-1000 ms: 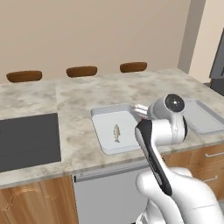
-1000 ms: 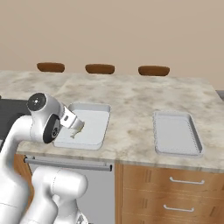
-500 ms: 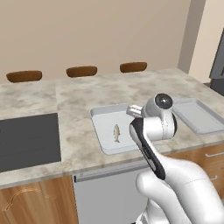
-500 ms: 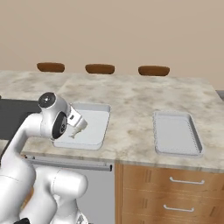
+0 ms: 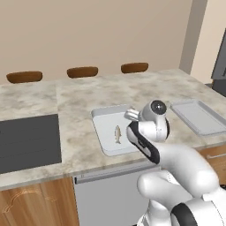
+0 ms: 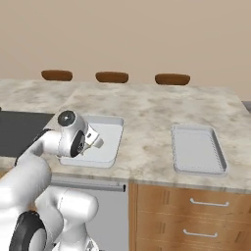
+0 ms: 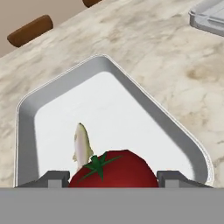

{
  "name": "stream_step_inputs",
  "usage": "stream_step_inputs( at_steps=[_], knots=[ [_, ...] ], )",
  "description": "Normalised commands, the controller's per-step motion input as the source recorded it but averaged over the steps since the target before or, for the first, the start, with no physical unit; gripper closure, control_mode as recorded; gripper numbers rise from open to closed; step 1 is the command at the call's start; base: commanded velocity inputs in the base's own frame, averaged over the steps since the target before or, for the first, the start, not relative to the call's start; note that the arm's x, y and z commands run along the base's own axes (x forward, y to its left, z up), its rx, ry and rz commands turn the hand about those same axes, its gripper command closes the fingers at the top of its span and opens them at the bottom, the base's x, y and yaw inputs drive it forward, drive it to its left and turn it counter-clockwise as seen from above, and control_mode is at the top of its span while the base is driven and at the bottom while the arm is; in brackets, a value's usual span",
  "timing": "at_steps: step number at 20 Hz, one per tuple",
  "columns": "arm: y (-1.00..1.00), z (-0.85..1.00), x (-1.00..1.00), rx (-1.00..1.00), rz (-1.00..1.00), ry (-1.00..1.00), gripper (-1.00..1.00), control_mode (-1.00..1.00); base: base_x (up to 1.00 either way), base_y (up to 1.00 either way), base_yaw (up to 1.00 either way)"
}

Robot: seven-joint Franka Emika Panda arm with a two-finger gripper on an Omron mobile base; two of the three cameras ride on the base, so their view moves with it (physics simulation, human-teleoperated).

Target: Place one tomato and one fish in each tupperware on the nearby counter, to pack two identical lunches.

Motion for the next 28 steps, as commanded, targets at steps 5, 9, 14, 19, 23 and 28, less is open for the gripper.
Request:
stream_step_inputs(
  at_steps=[5,9,14,19,23,28],
  knots=[
    [0.01,-0.3,0.61,0.01,-0.01,0.09,1.0,-1.0,0.0,0.0,0.0],
    [0.08,-0.23,0.6,0.0,-0.03,0.07,1.0,-1.0,0.0,0.0,0.0],
    [0.06,-0.25,0.55,0.0,-0.03,0.03,1.0,-1.0,0.0,0.0,0.0],
    [0.0,-0.37,0.51,0.0,-0.03,0.04,1.0,-1.0,0.0,0.0,0.0],
    [0.08,-0.2,0.34,0.0,-0.04,0.06,-1.0,-1.0,0.0,0.0,0.0],
    [0.14,-0.06,0.31,0.0,-0.06,0.02,-1.0,-1.0,0.0,0.0,0.0]
  ],
)
